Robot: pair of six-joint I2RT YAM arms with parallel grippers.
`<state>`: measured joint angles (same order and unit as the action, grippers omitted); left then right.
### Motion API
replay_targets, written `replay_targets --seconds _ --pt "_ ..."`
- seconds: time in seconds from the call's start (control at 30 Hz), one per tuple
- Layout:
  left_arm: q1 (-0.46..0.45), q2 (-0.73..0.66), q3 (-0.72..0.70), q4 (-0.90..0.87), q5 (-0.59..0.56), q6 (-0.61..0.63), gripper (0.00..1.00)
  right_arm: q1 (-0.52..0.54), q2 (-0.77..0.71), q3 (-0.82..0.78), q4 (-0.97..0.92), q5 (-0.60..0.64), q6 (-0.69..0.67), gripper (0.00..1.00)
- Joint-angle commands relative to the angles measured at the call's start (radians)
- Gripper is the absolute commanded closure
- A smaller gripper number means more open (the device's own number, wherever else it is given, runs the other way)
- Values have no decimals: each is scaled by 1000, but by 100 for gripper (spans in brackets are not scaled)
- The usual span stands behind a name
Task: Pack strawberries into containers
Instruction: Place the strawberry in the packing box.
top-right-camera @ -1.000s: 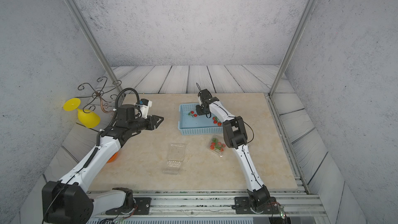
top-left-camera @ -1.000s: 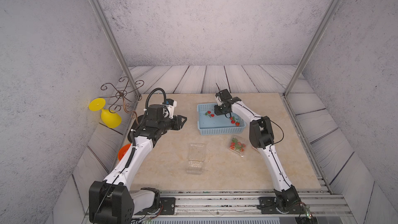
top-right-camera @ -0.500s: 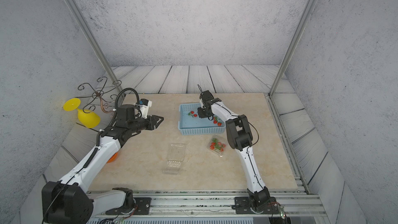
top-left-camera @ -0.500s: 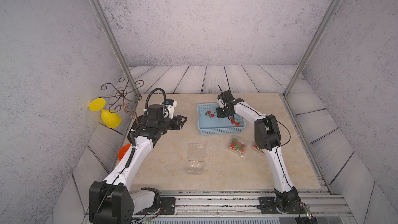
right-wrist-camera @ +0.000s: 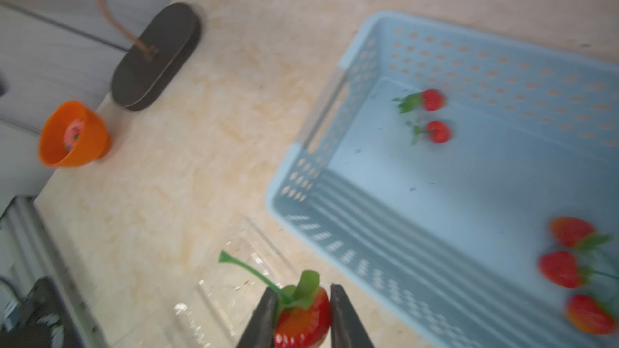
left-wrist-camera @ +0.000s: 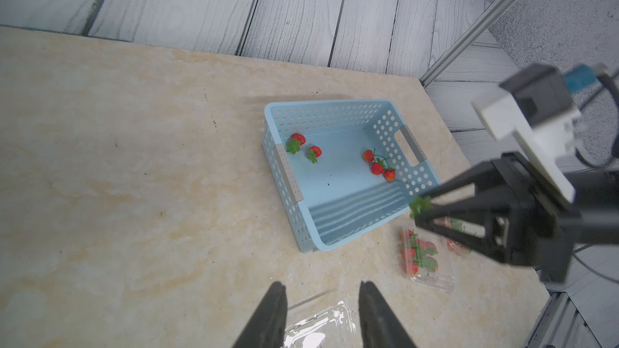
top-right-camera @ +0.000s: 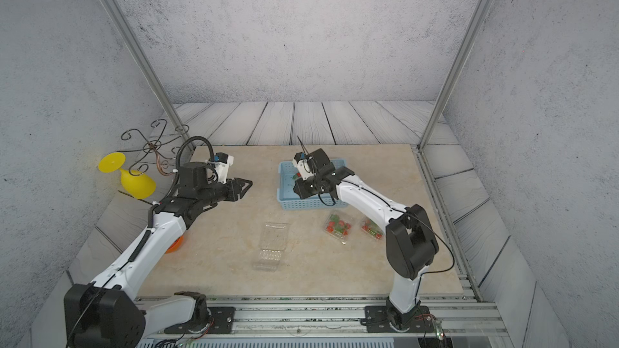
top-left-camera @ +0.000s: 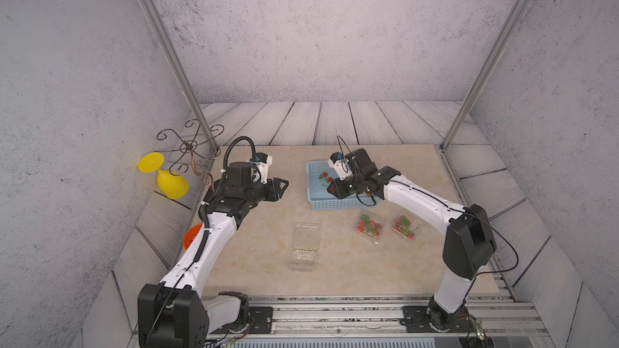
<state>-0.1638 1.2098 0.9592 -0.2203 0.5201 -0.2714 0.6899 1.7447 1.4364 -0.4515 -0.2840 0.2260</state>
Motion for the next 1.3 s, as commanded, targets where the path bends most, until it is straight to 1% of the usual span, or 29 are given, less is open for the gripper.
replay_targets --seconds 0.0,0.13,0.2,0.33,0.5,0.6,0.7,0.8,0.9,1.0,1.13,1.27 --pt "16 -21 -17 19 2 -8 60 78 -31 -115 20 -83 43 72" --pt "34 -28 -18 26 8 -18 60 186 -6 -184 72 -126 102 72" --pt "42 -31 -19 31 10 -24 60 221 17 -198 101 -135 119 72" --pt "49 -33 -22 36 15 -31 60 281 83 -177 101 -145 117 72" --pt "52 -44 -24 33 10 -28 60 325 167 -123 62 -147 86 72" --pt "53 -49 -26 33 8 -27 60 335 193 -113 53 -139 82 68" --pt "54 -43 -26 38 16 -32 60 345 205 -96 34 -135 74 60" --pt "55 -42 -26 39 19 -32 60 347 184 -96 33 -123 74 52" --pt "54 -44 -26 38 18 -32 60 339 150 -93 18 -83 73 49" --pt "54 -47 -26 36 19 -31 60 301 100 -84 9 -48 72 47" --pt "55 -44 -25 32 17 -26 60 194 76 -15 -41 32 40 46" --pt "53 -41 -25 26 13 -18 60 72 107 60 -38 93 28 45"
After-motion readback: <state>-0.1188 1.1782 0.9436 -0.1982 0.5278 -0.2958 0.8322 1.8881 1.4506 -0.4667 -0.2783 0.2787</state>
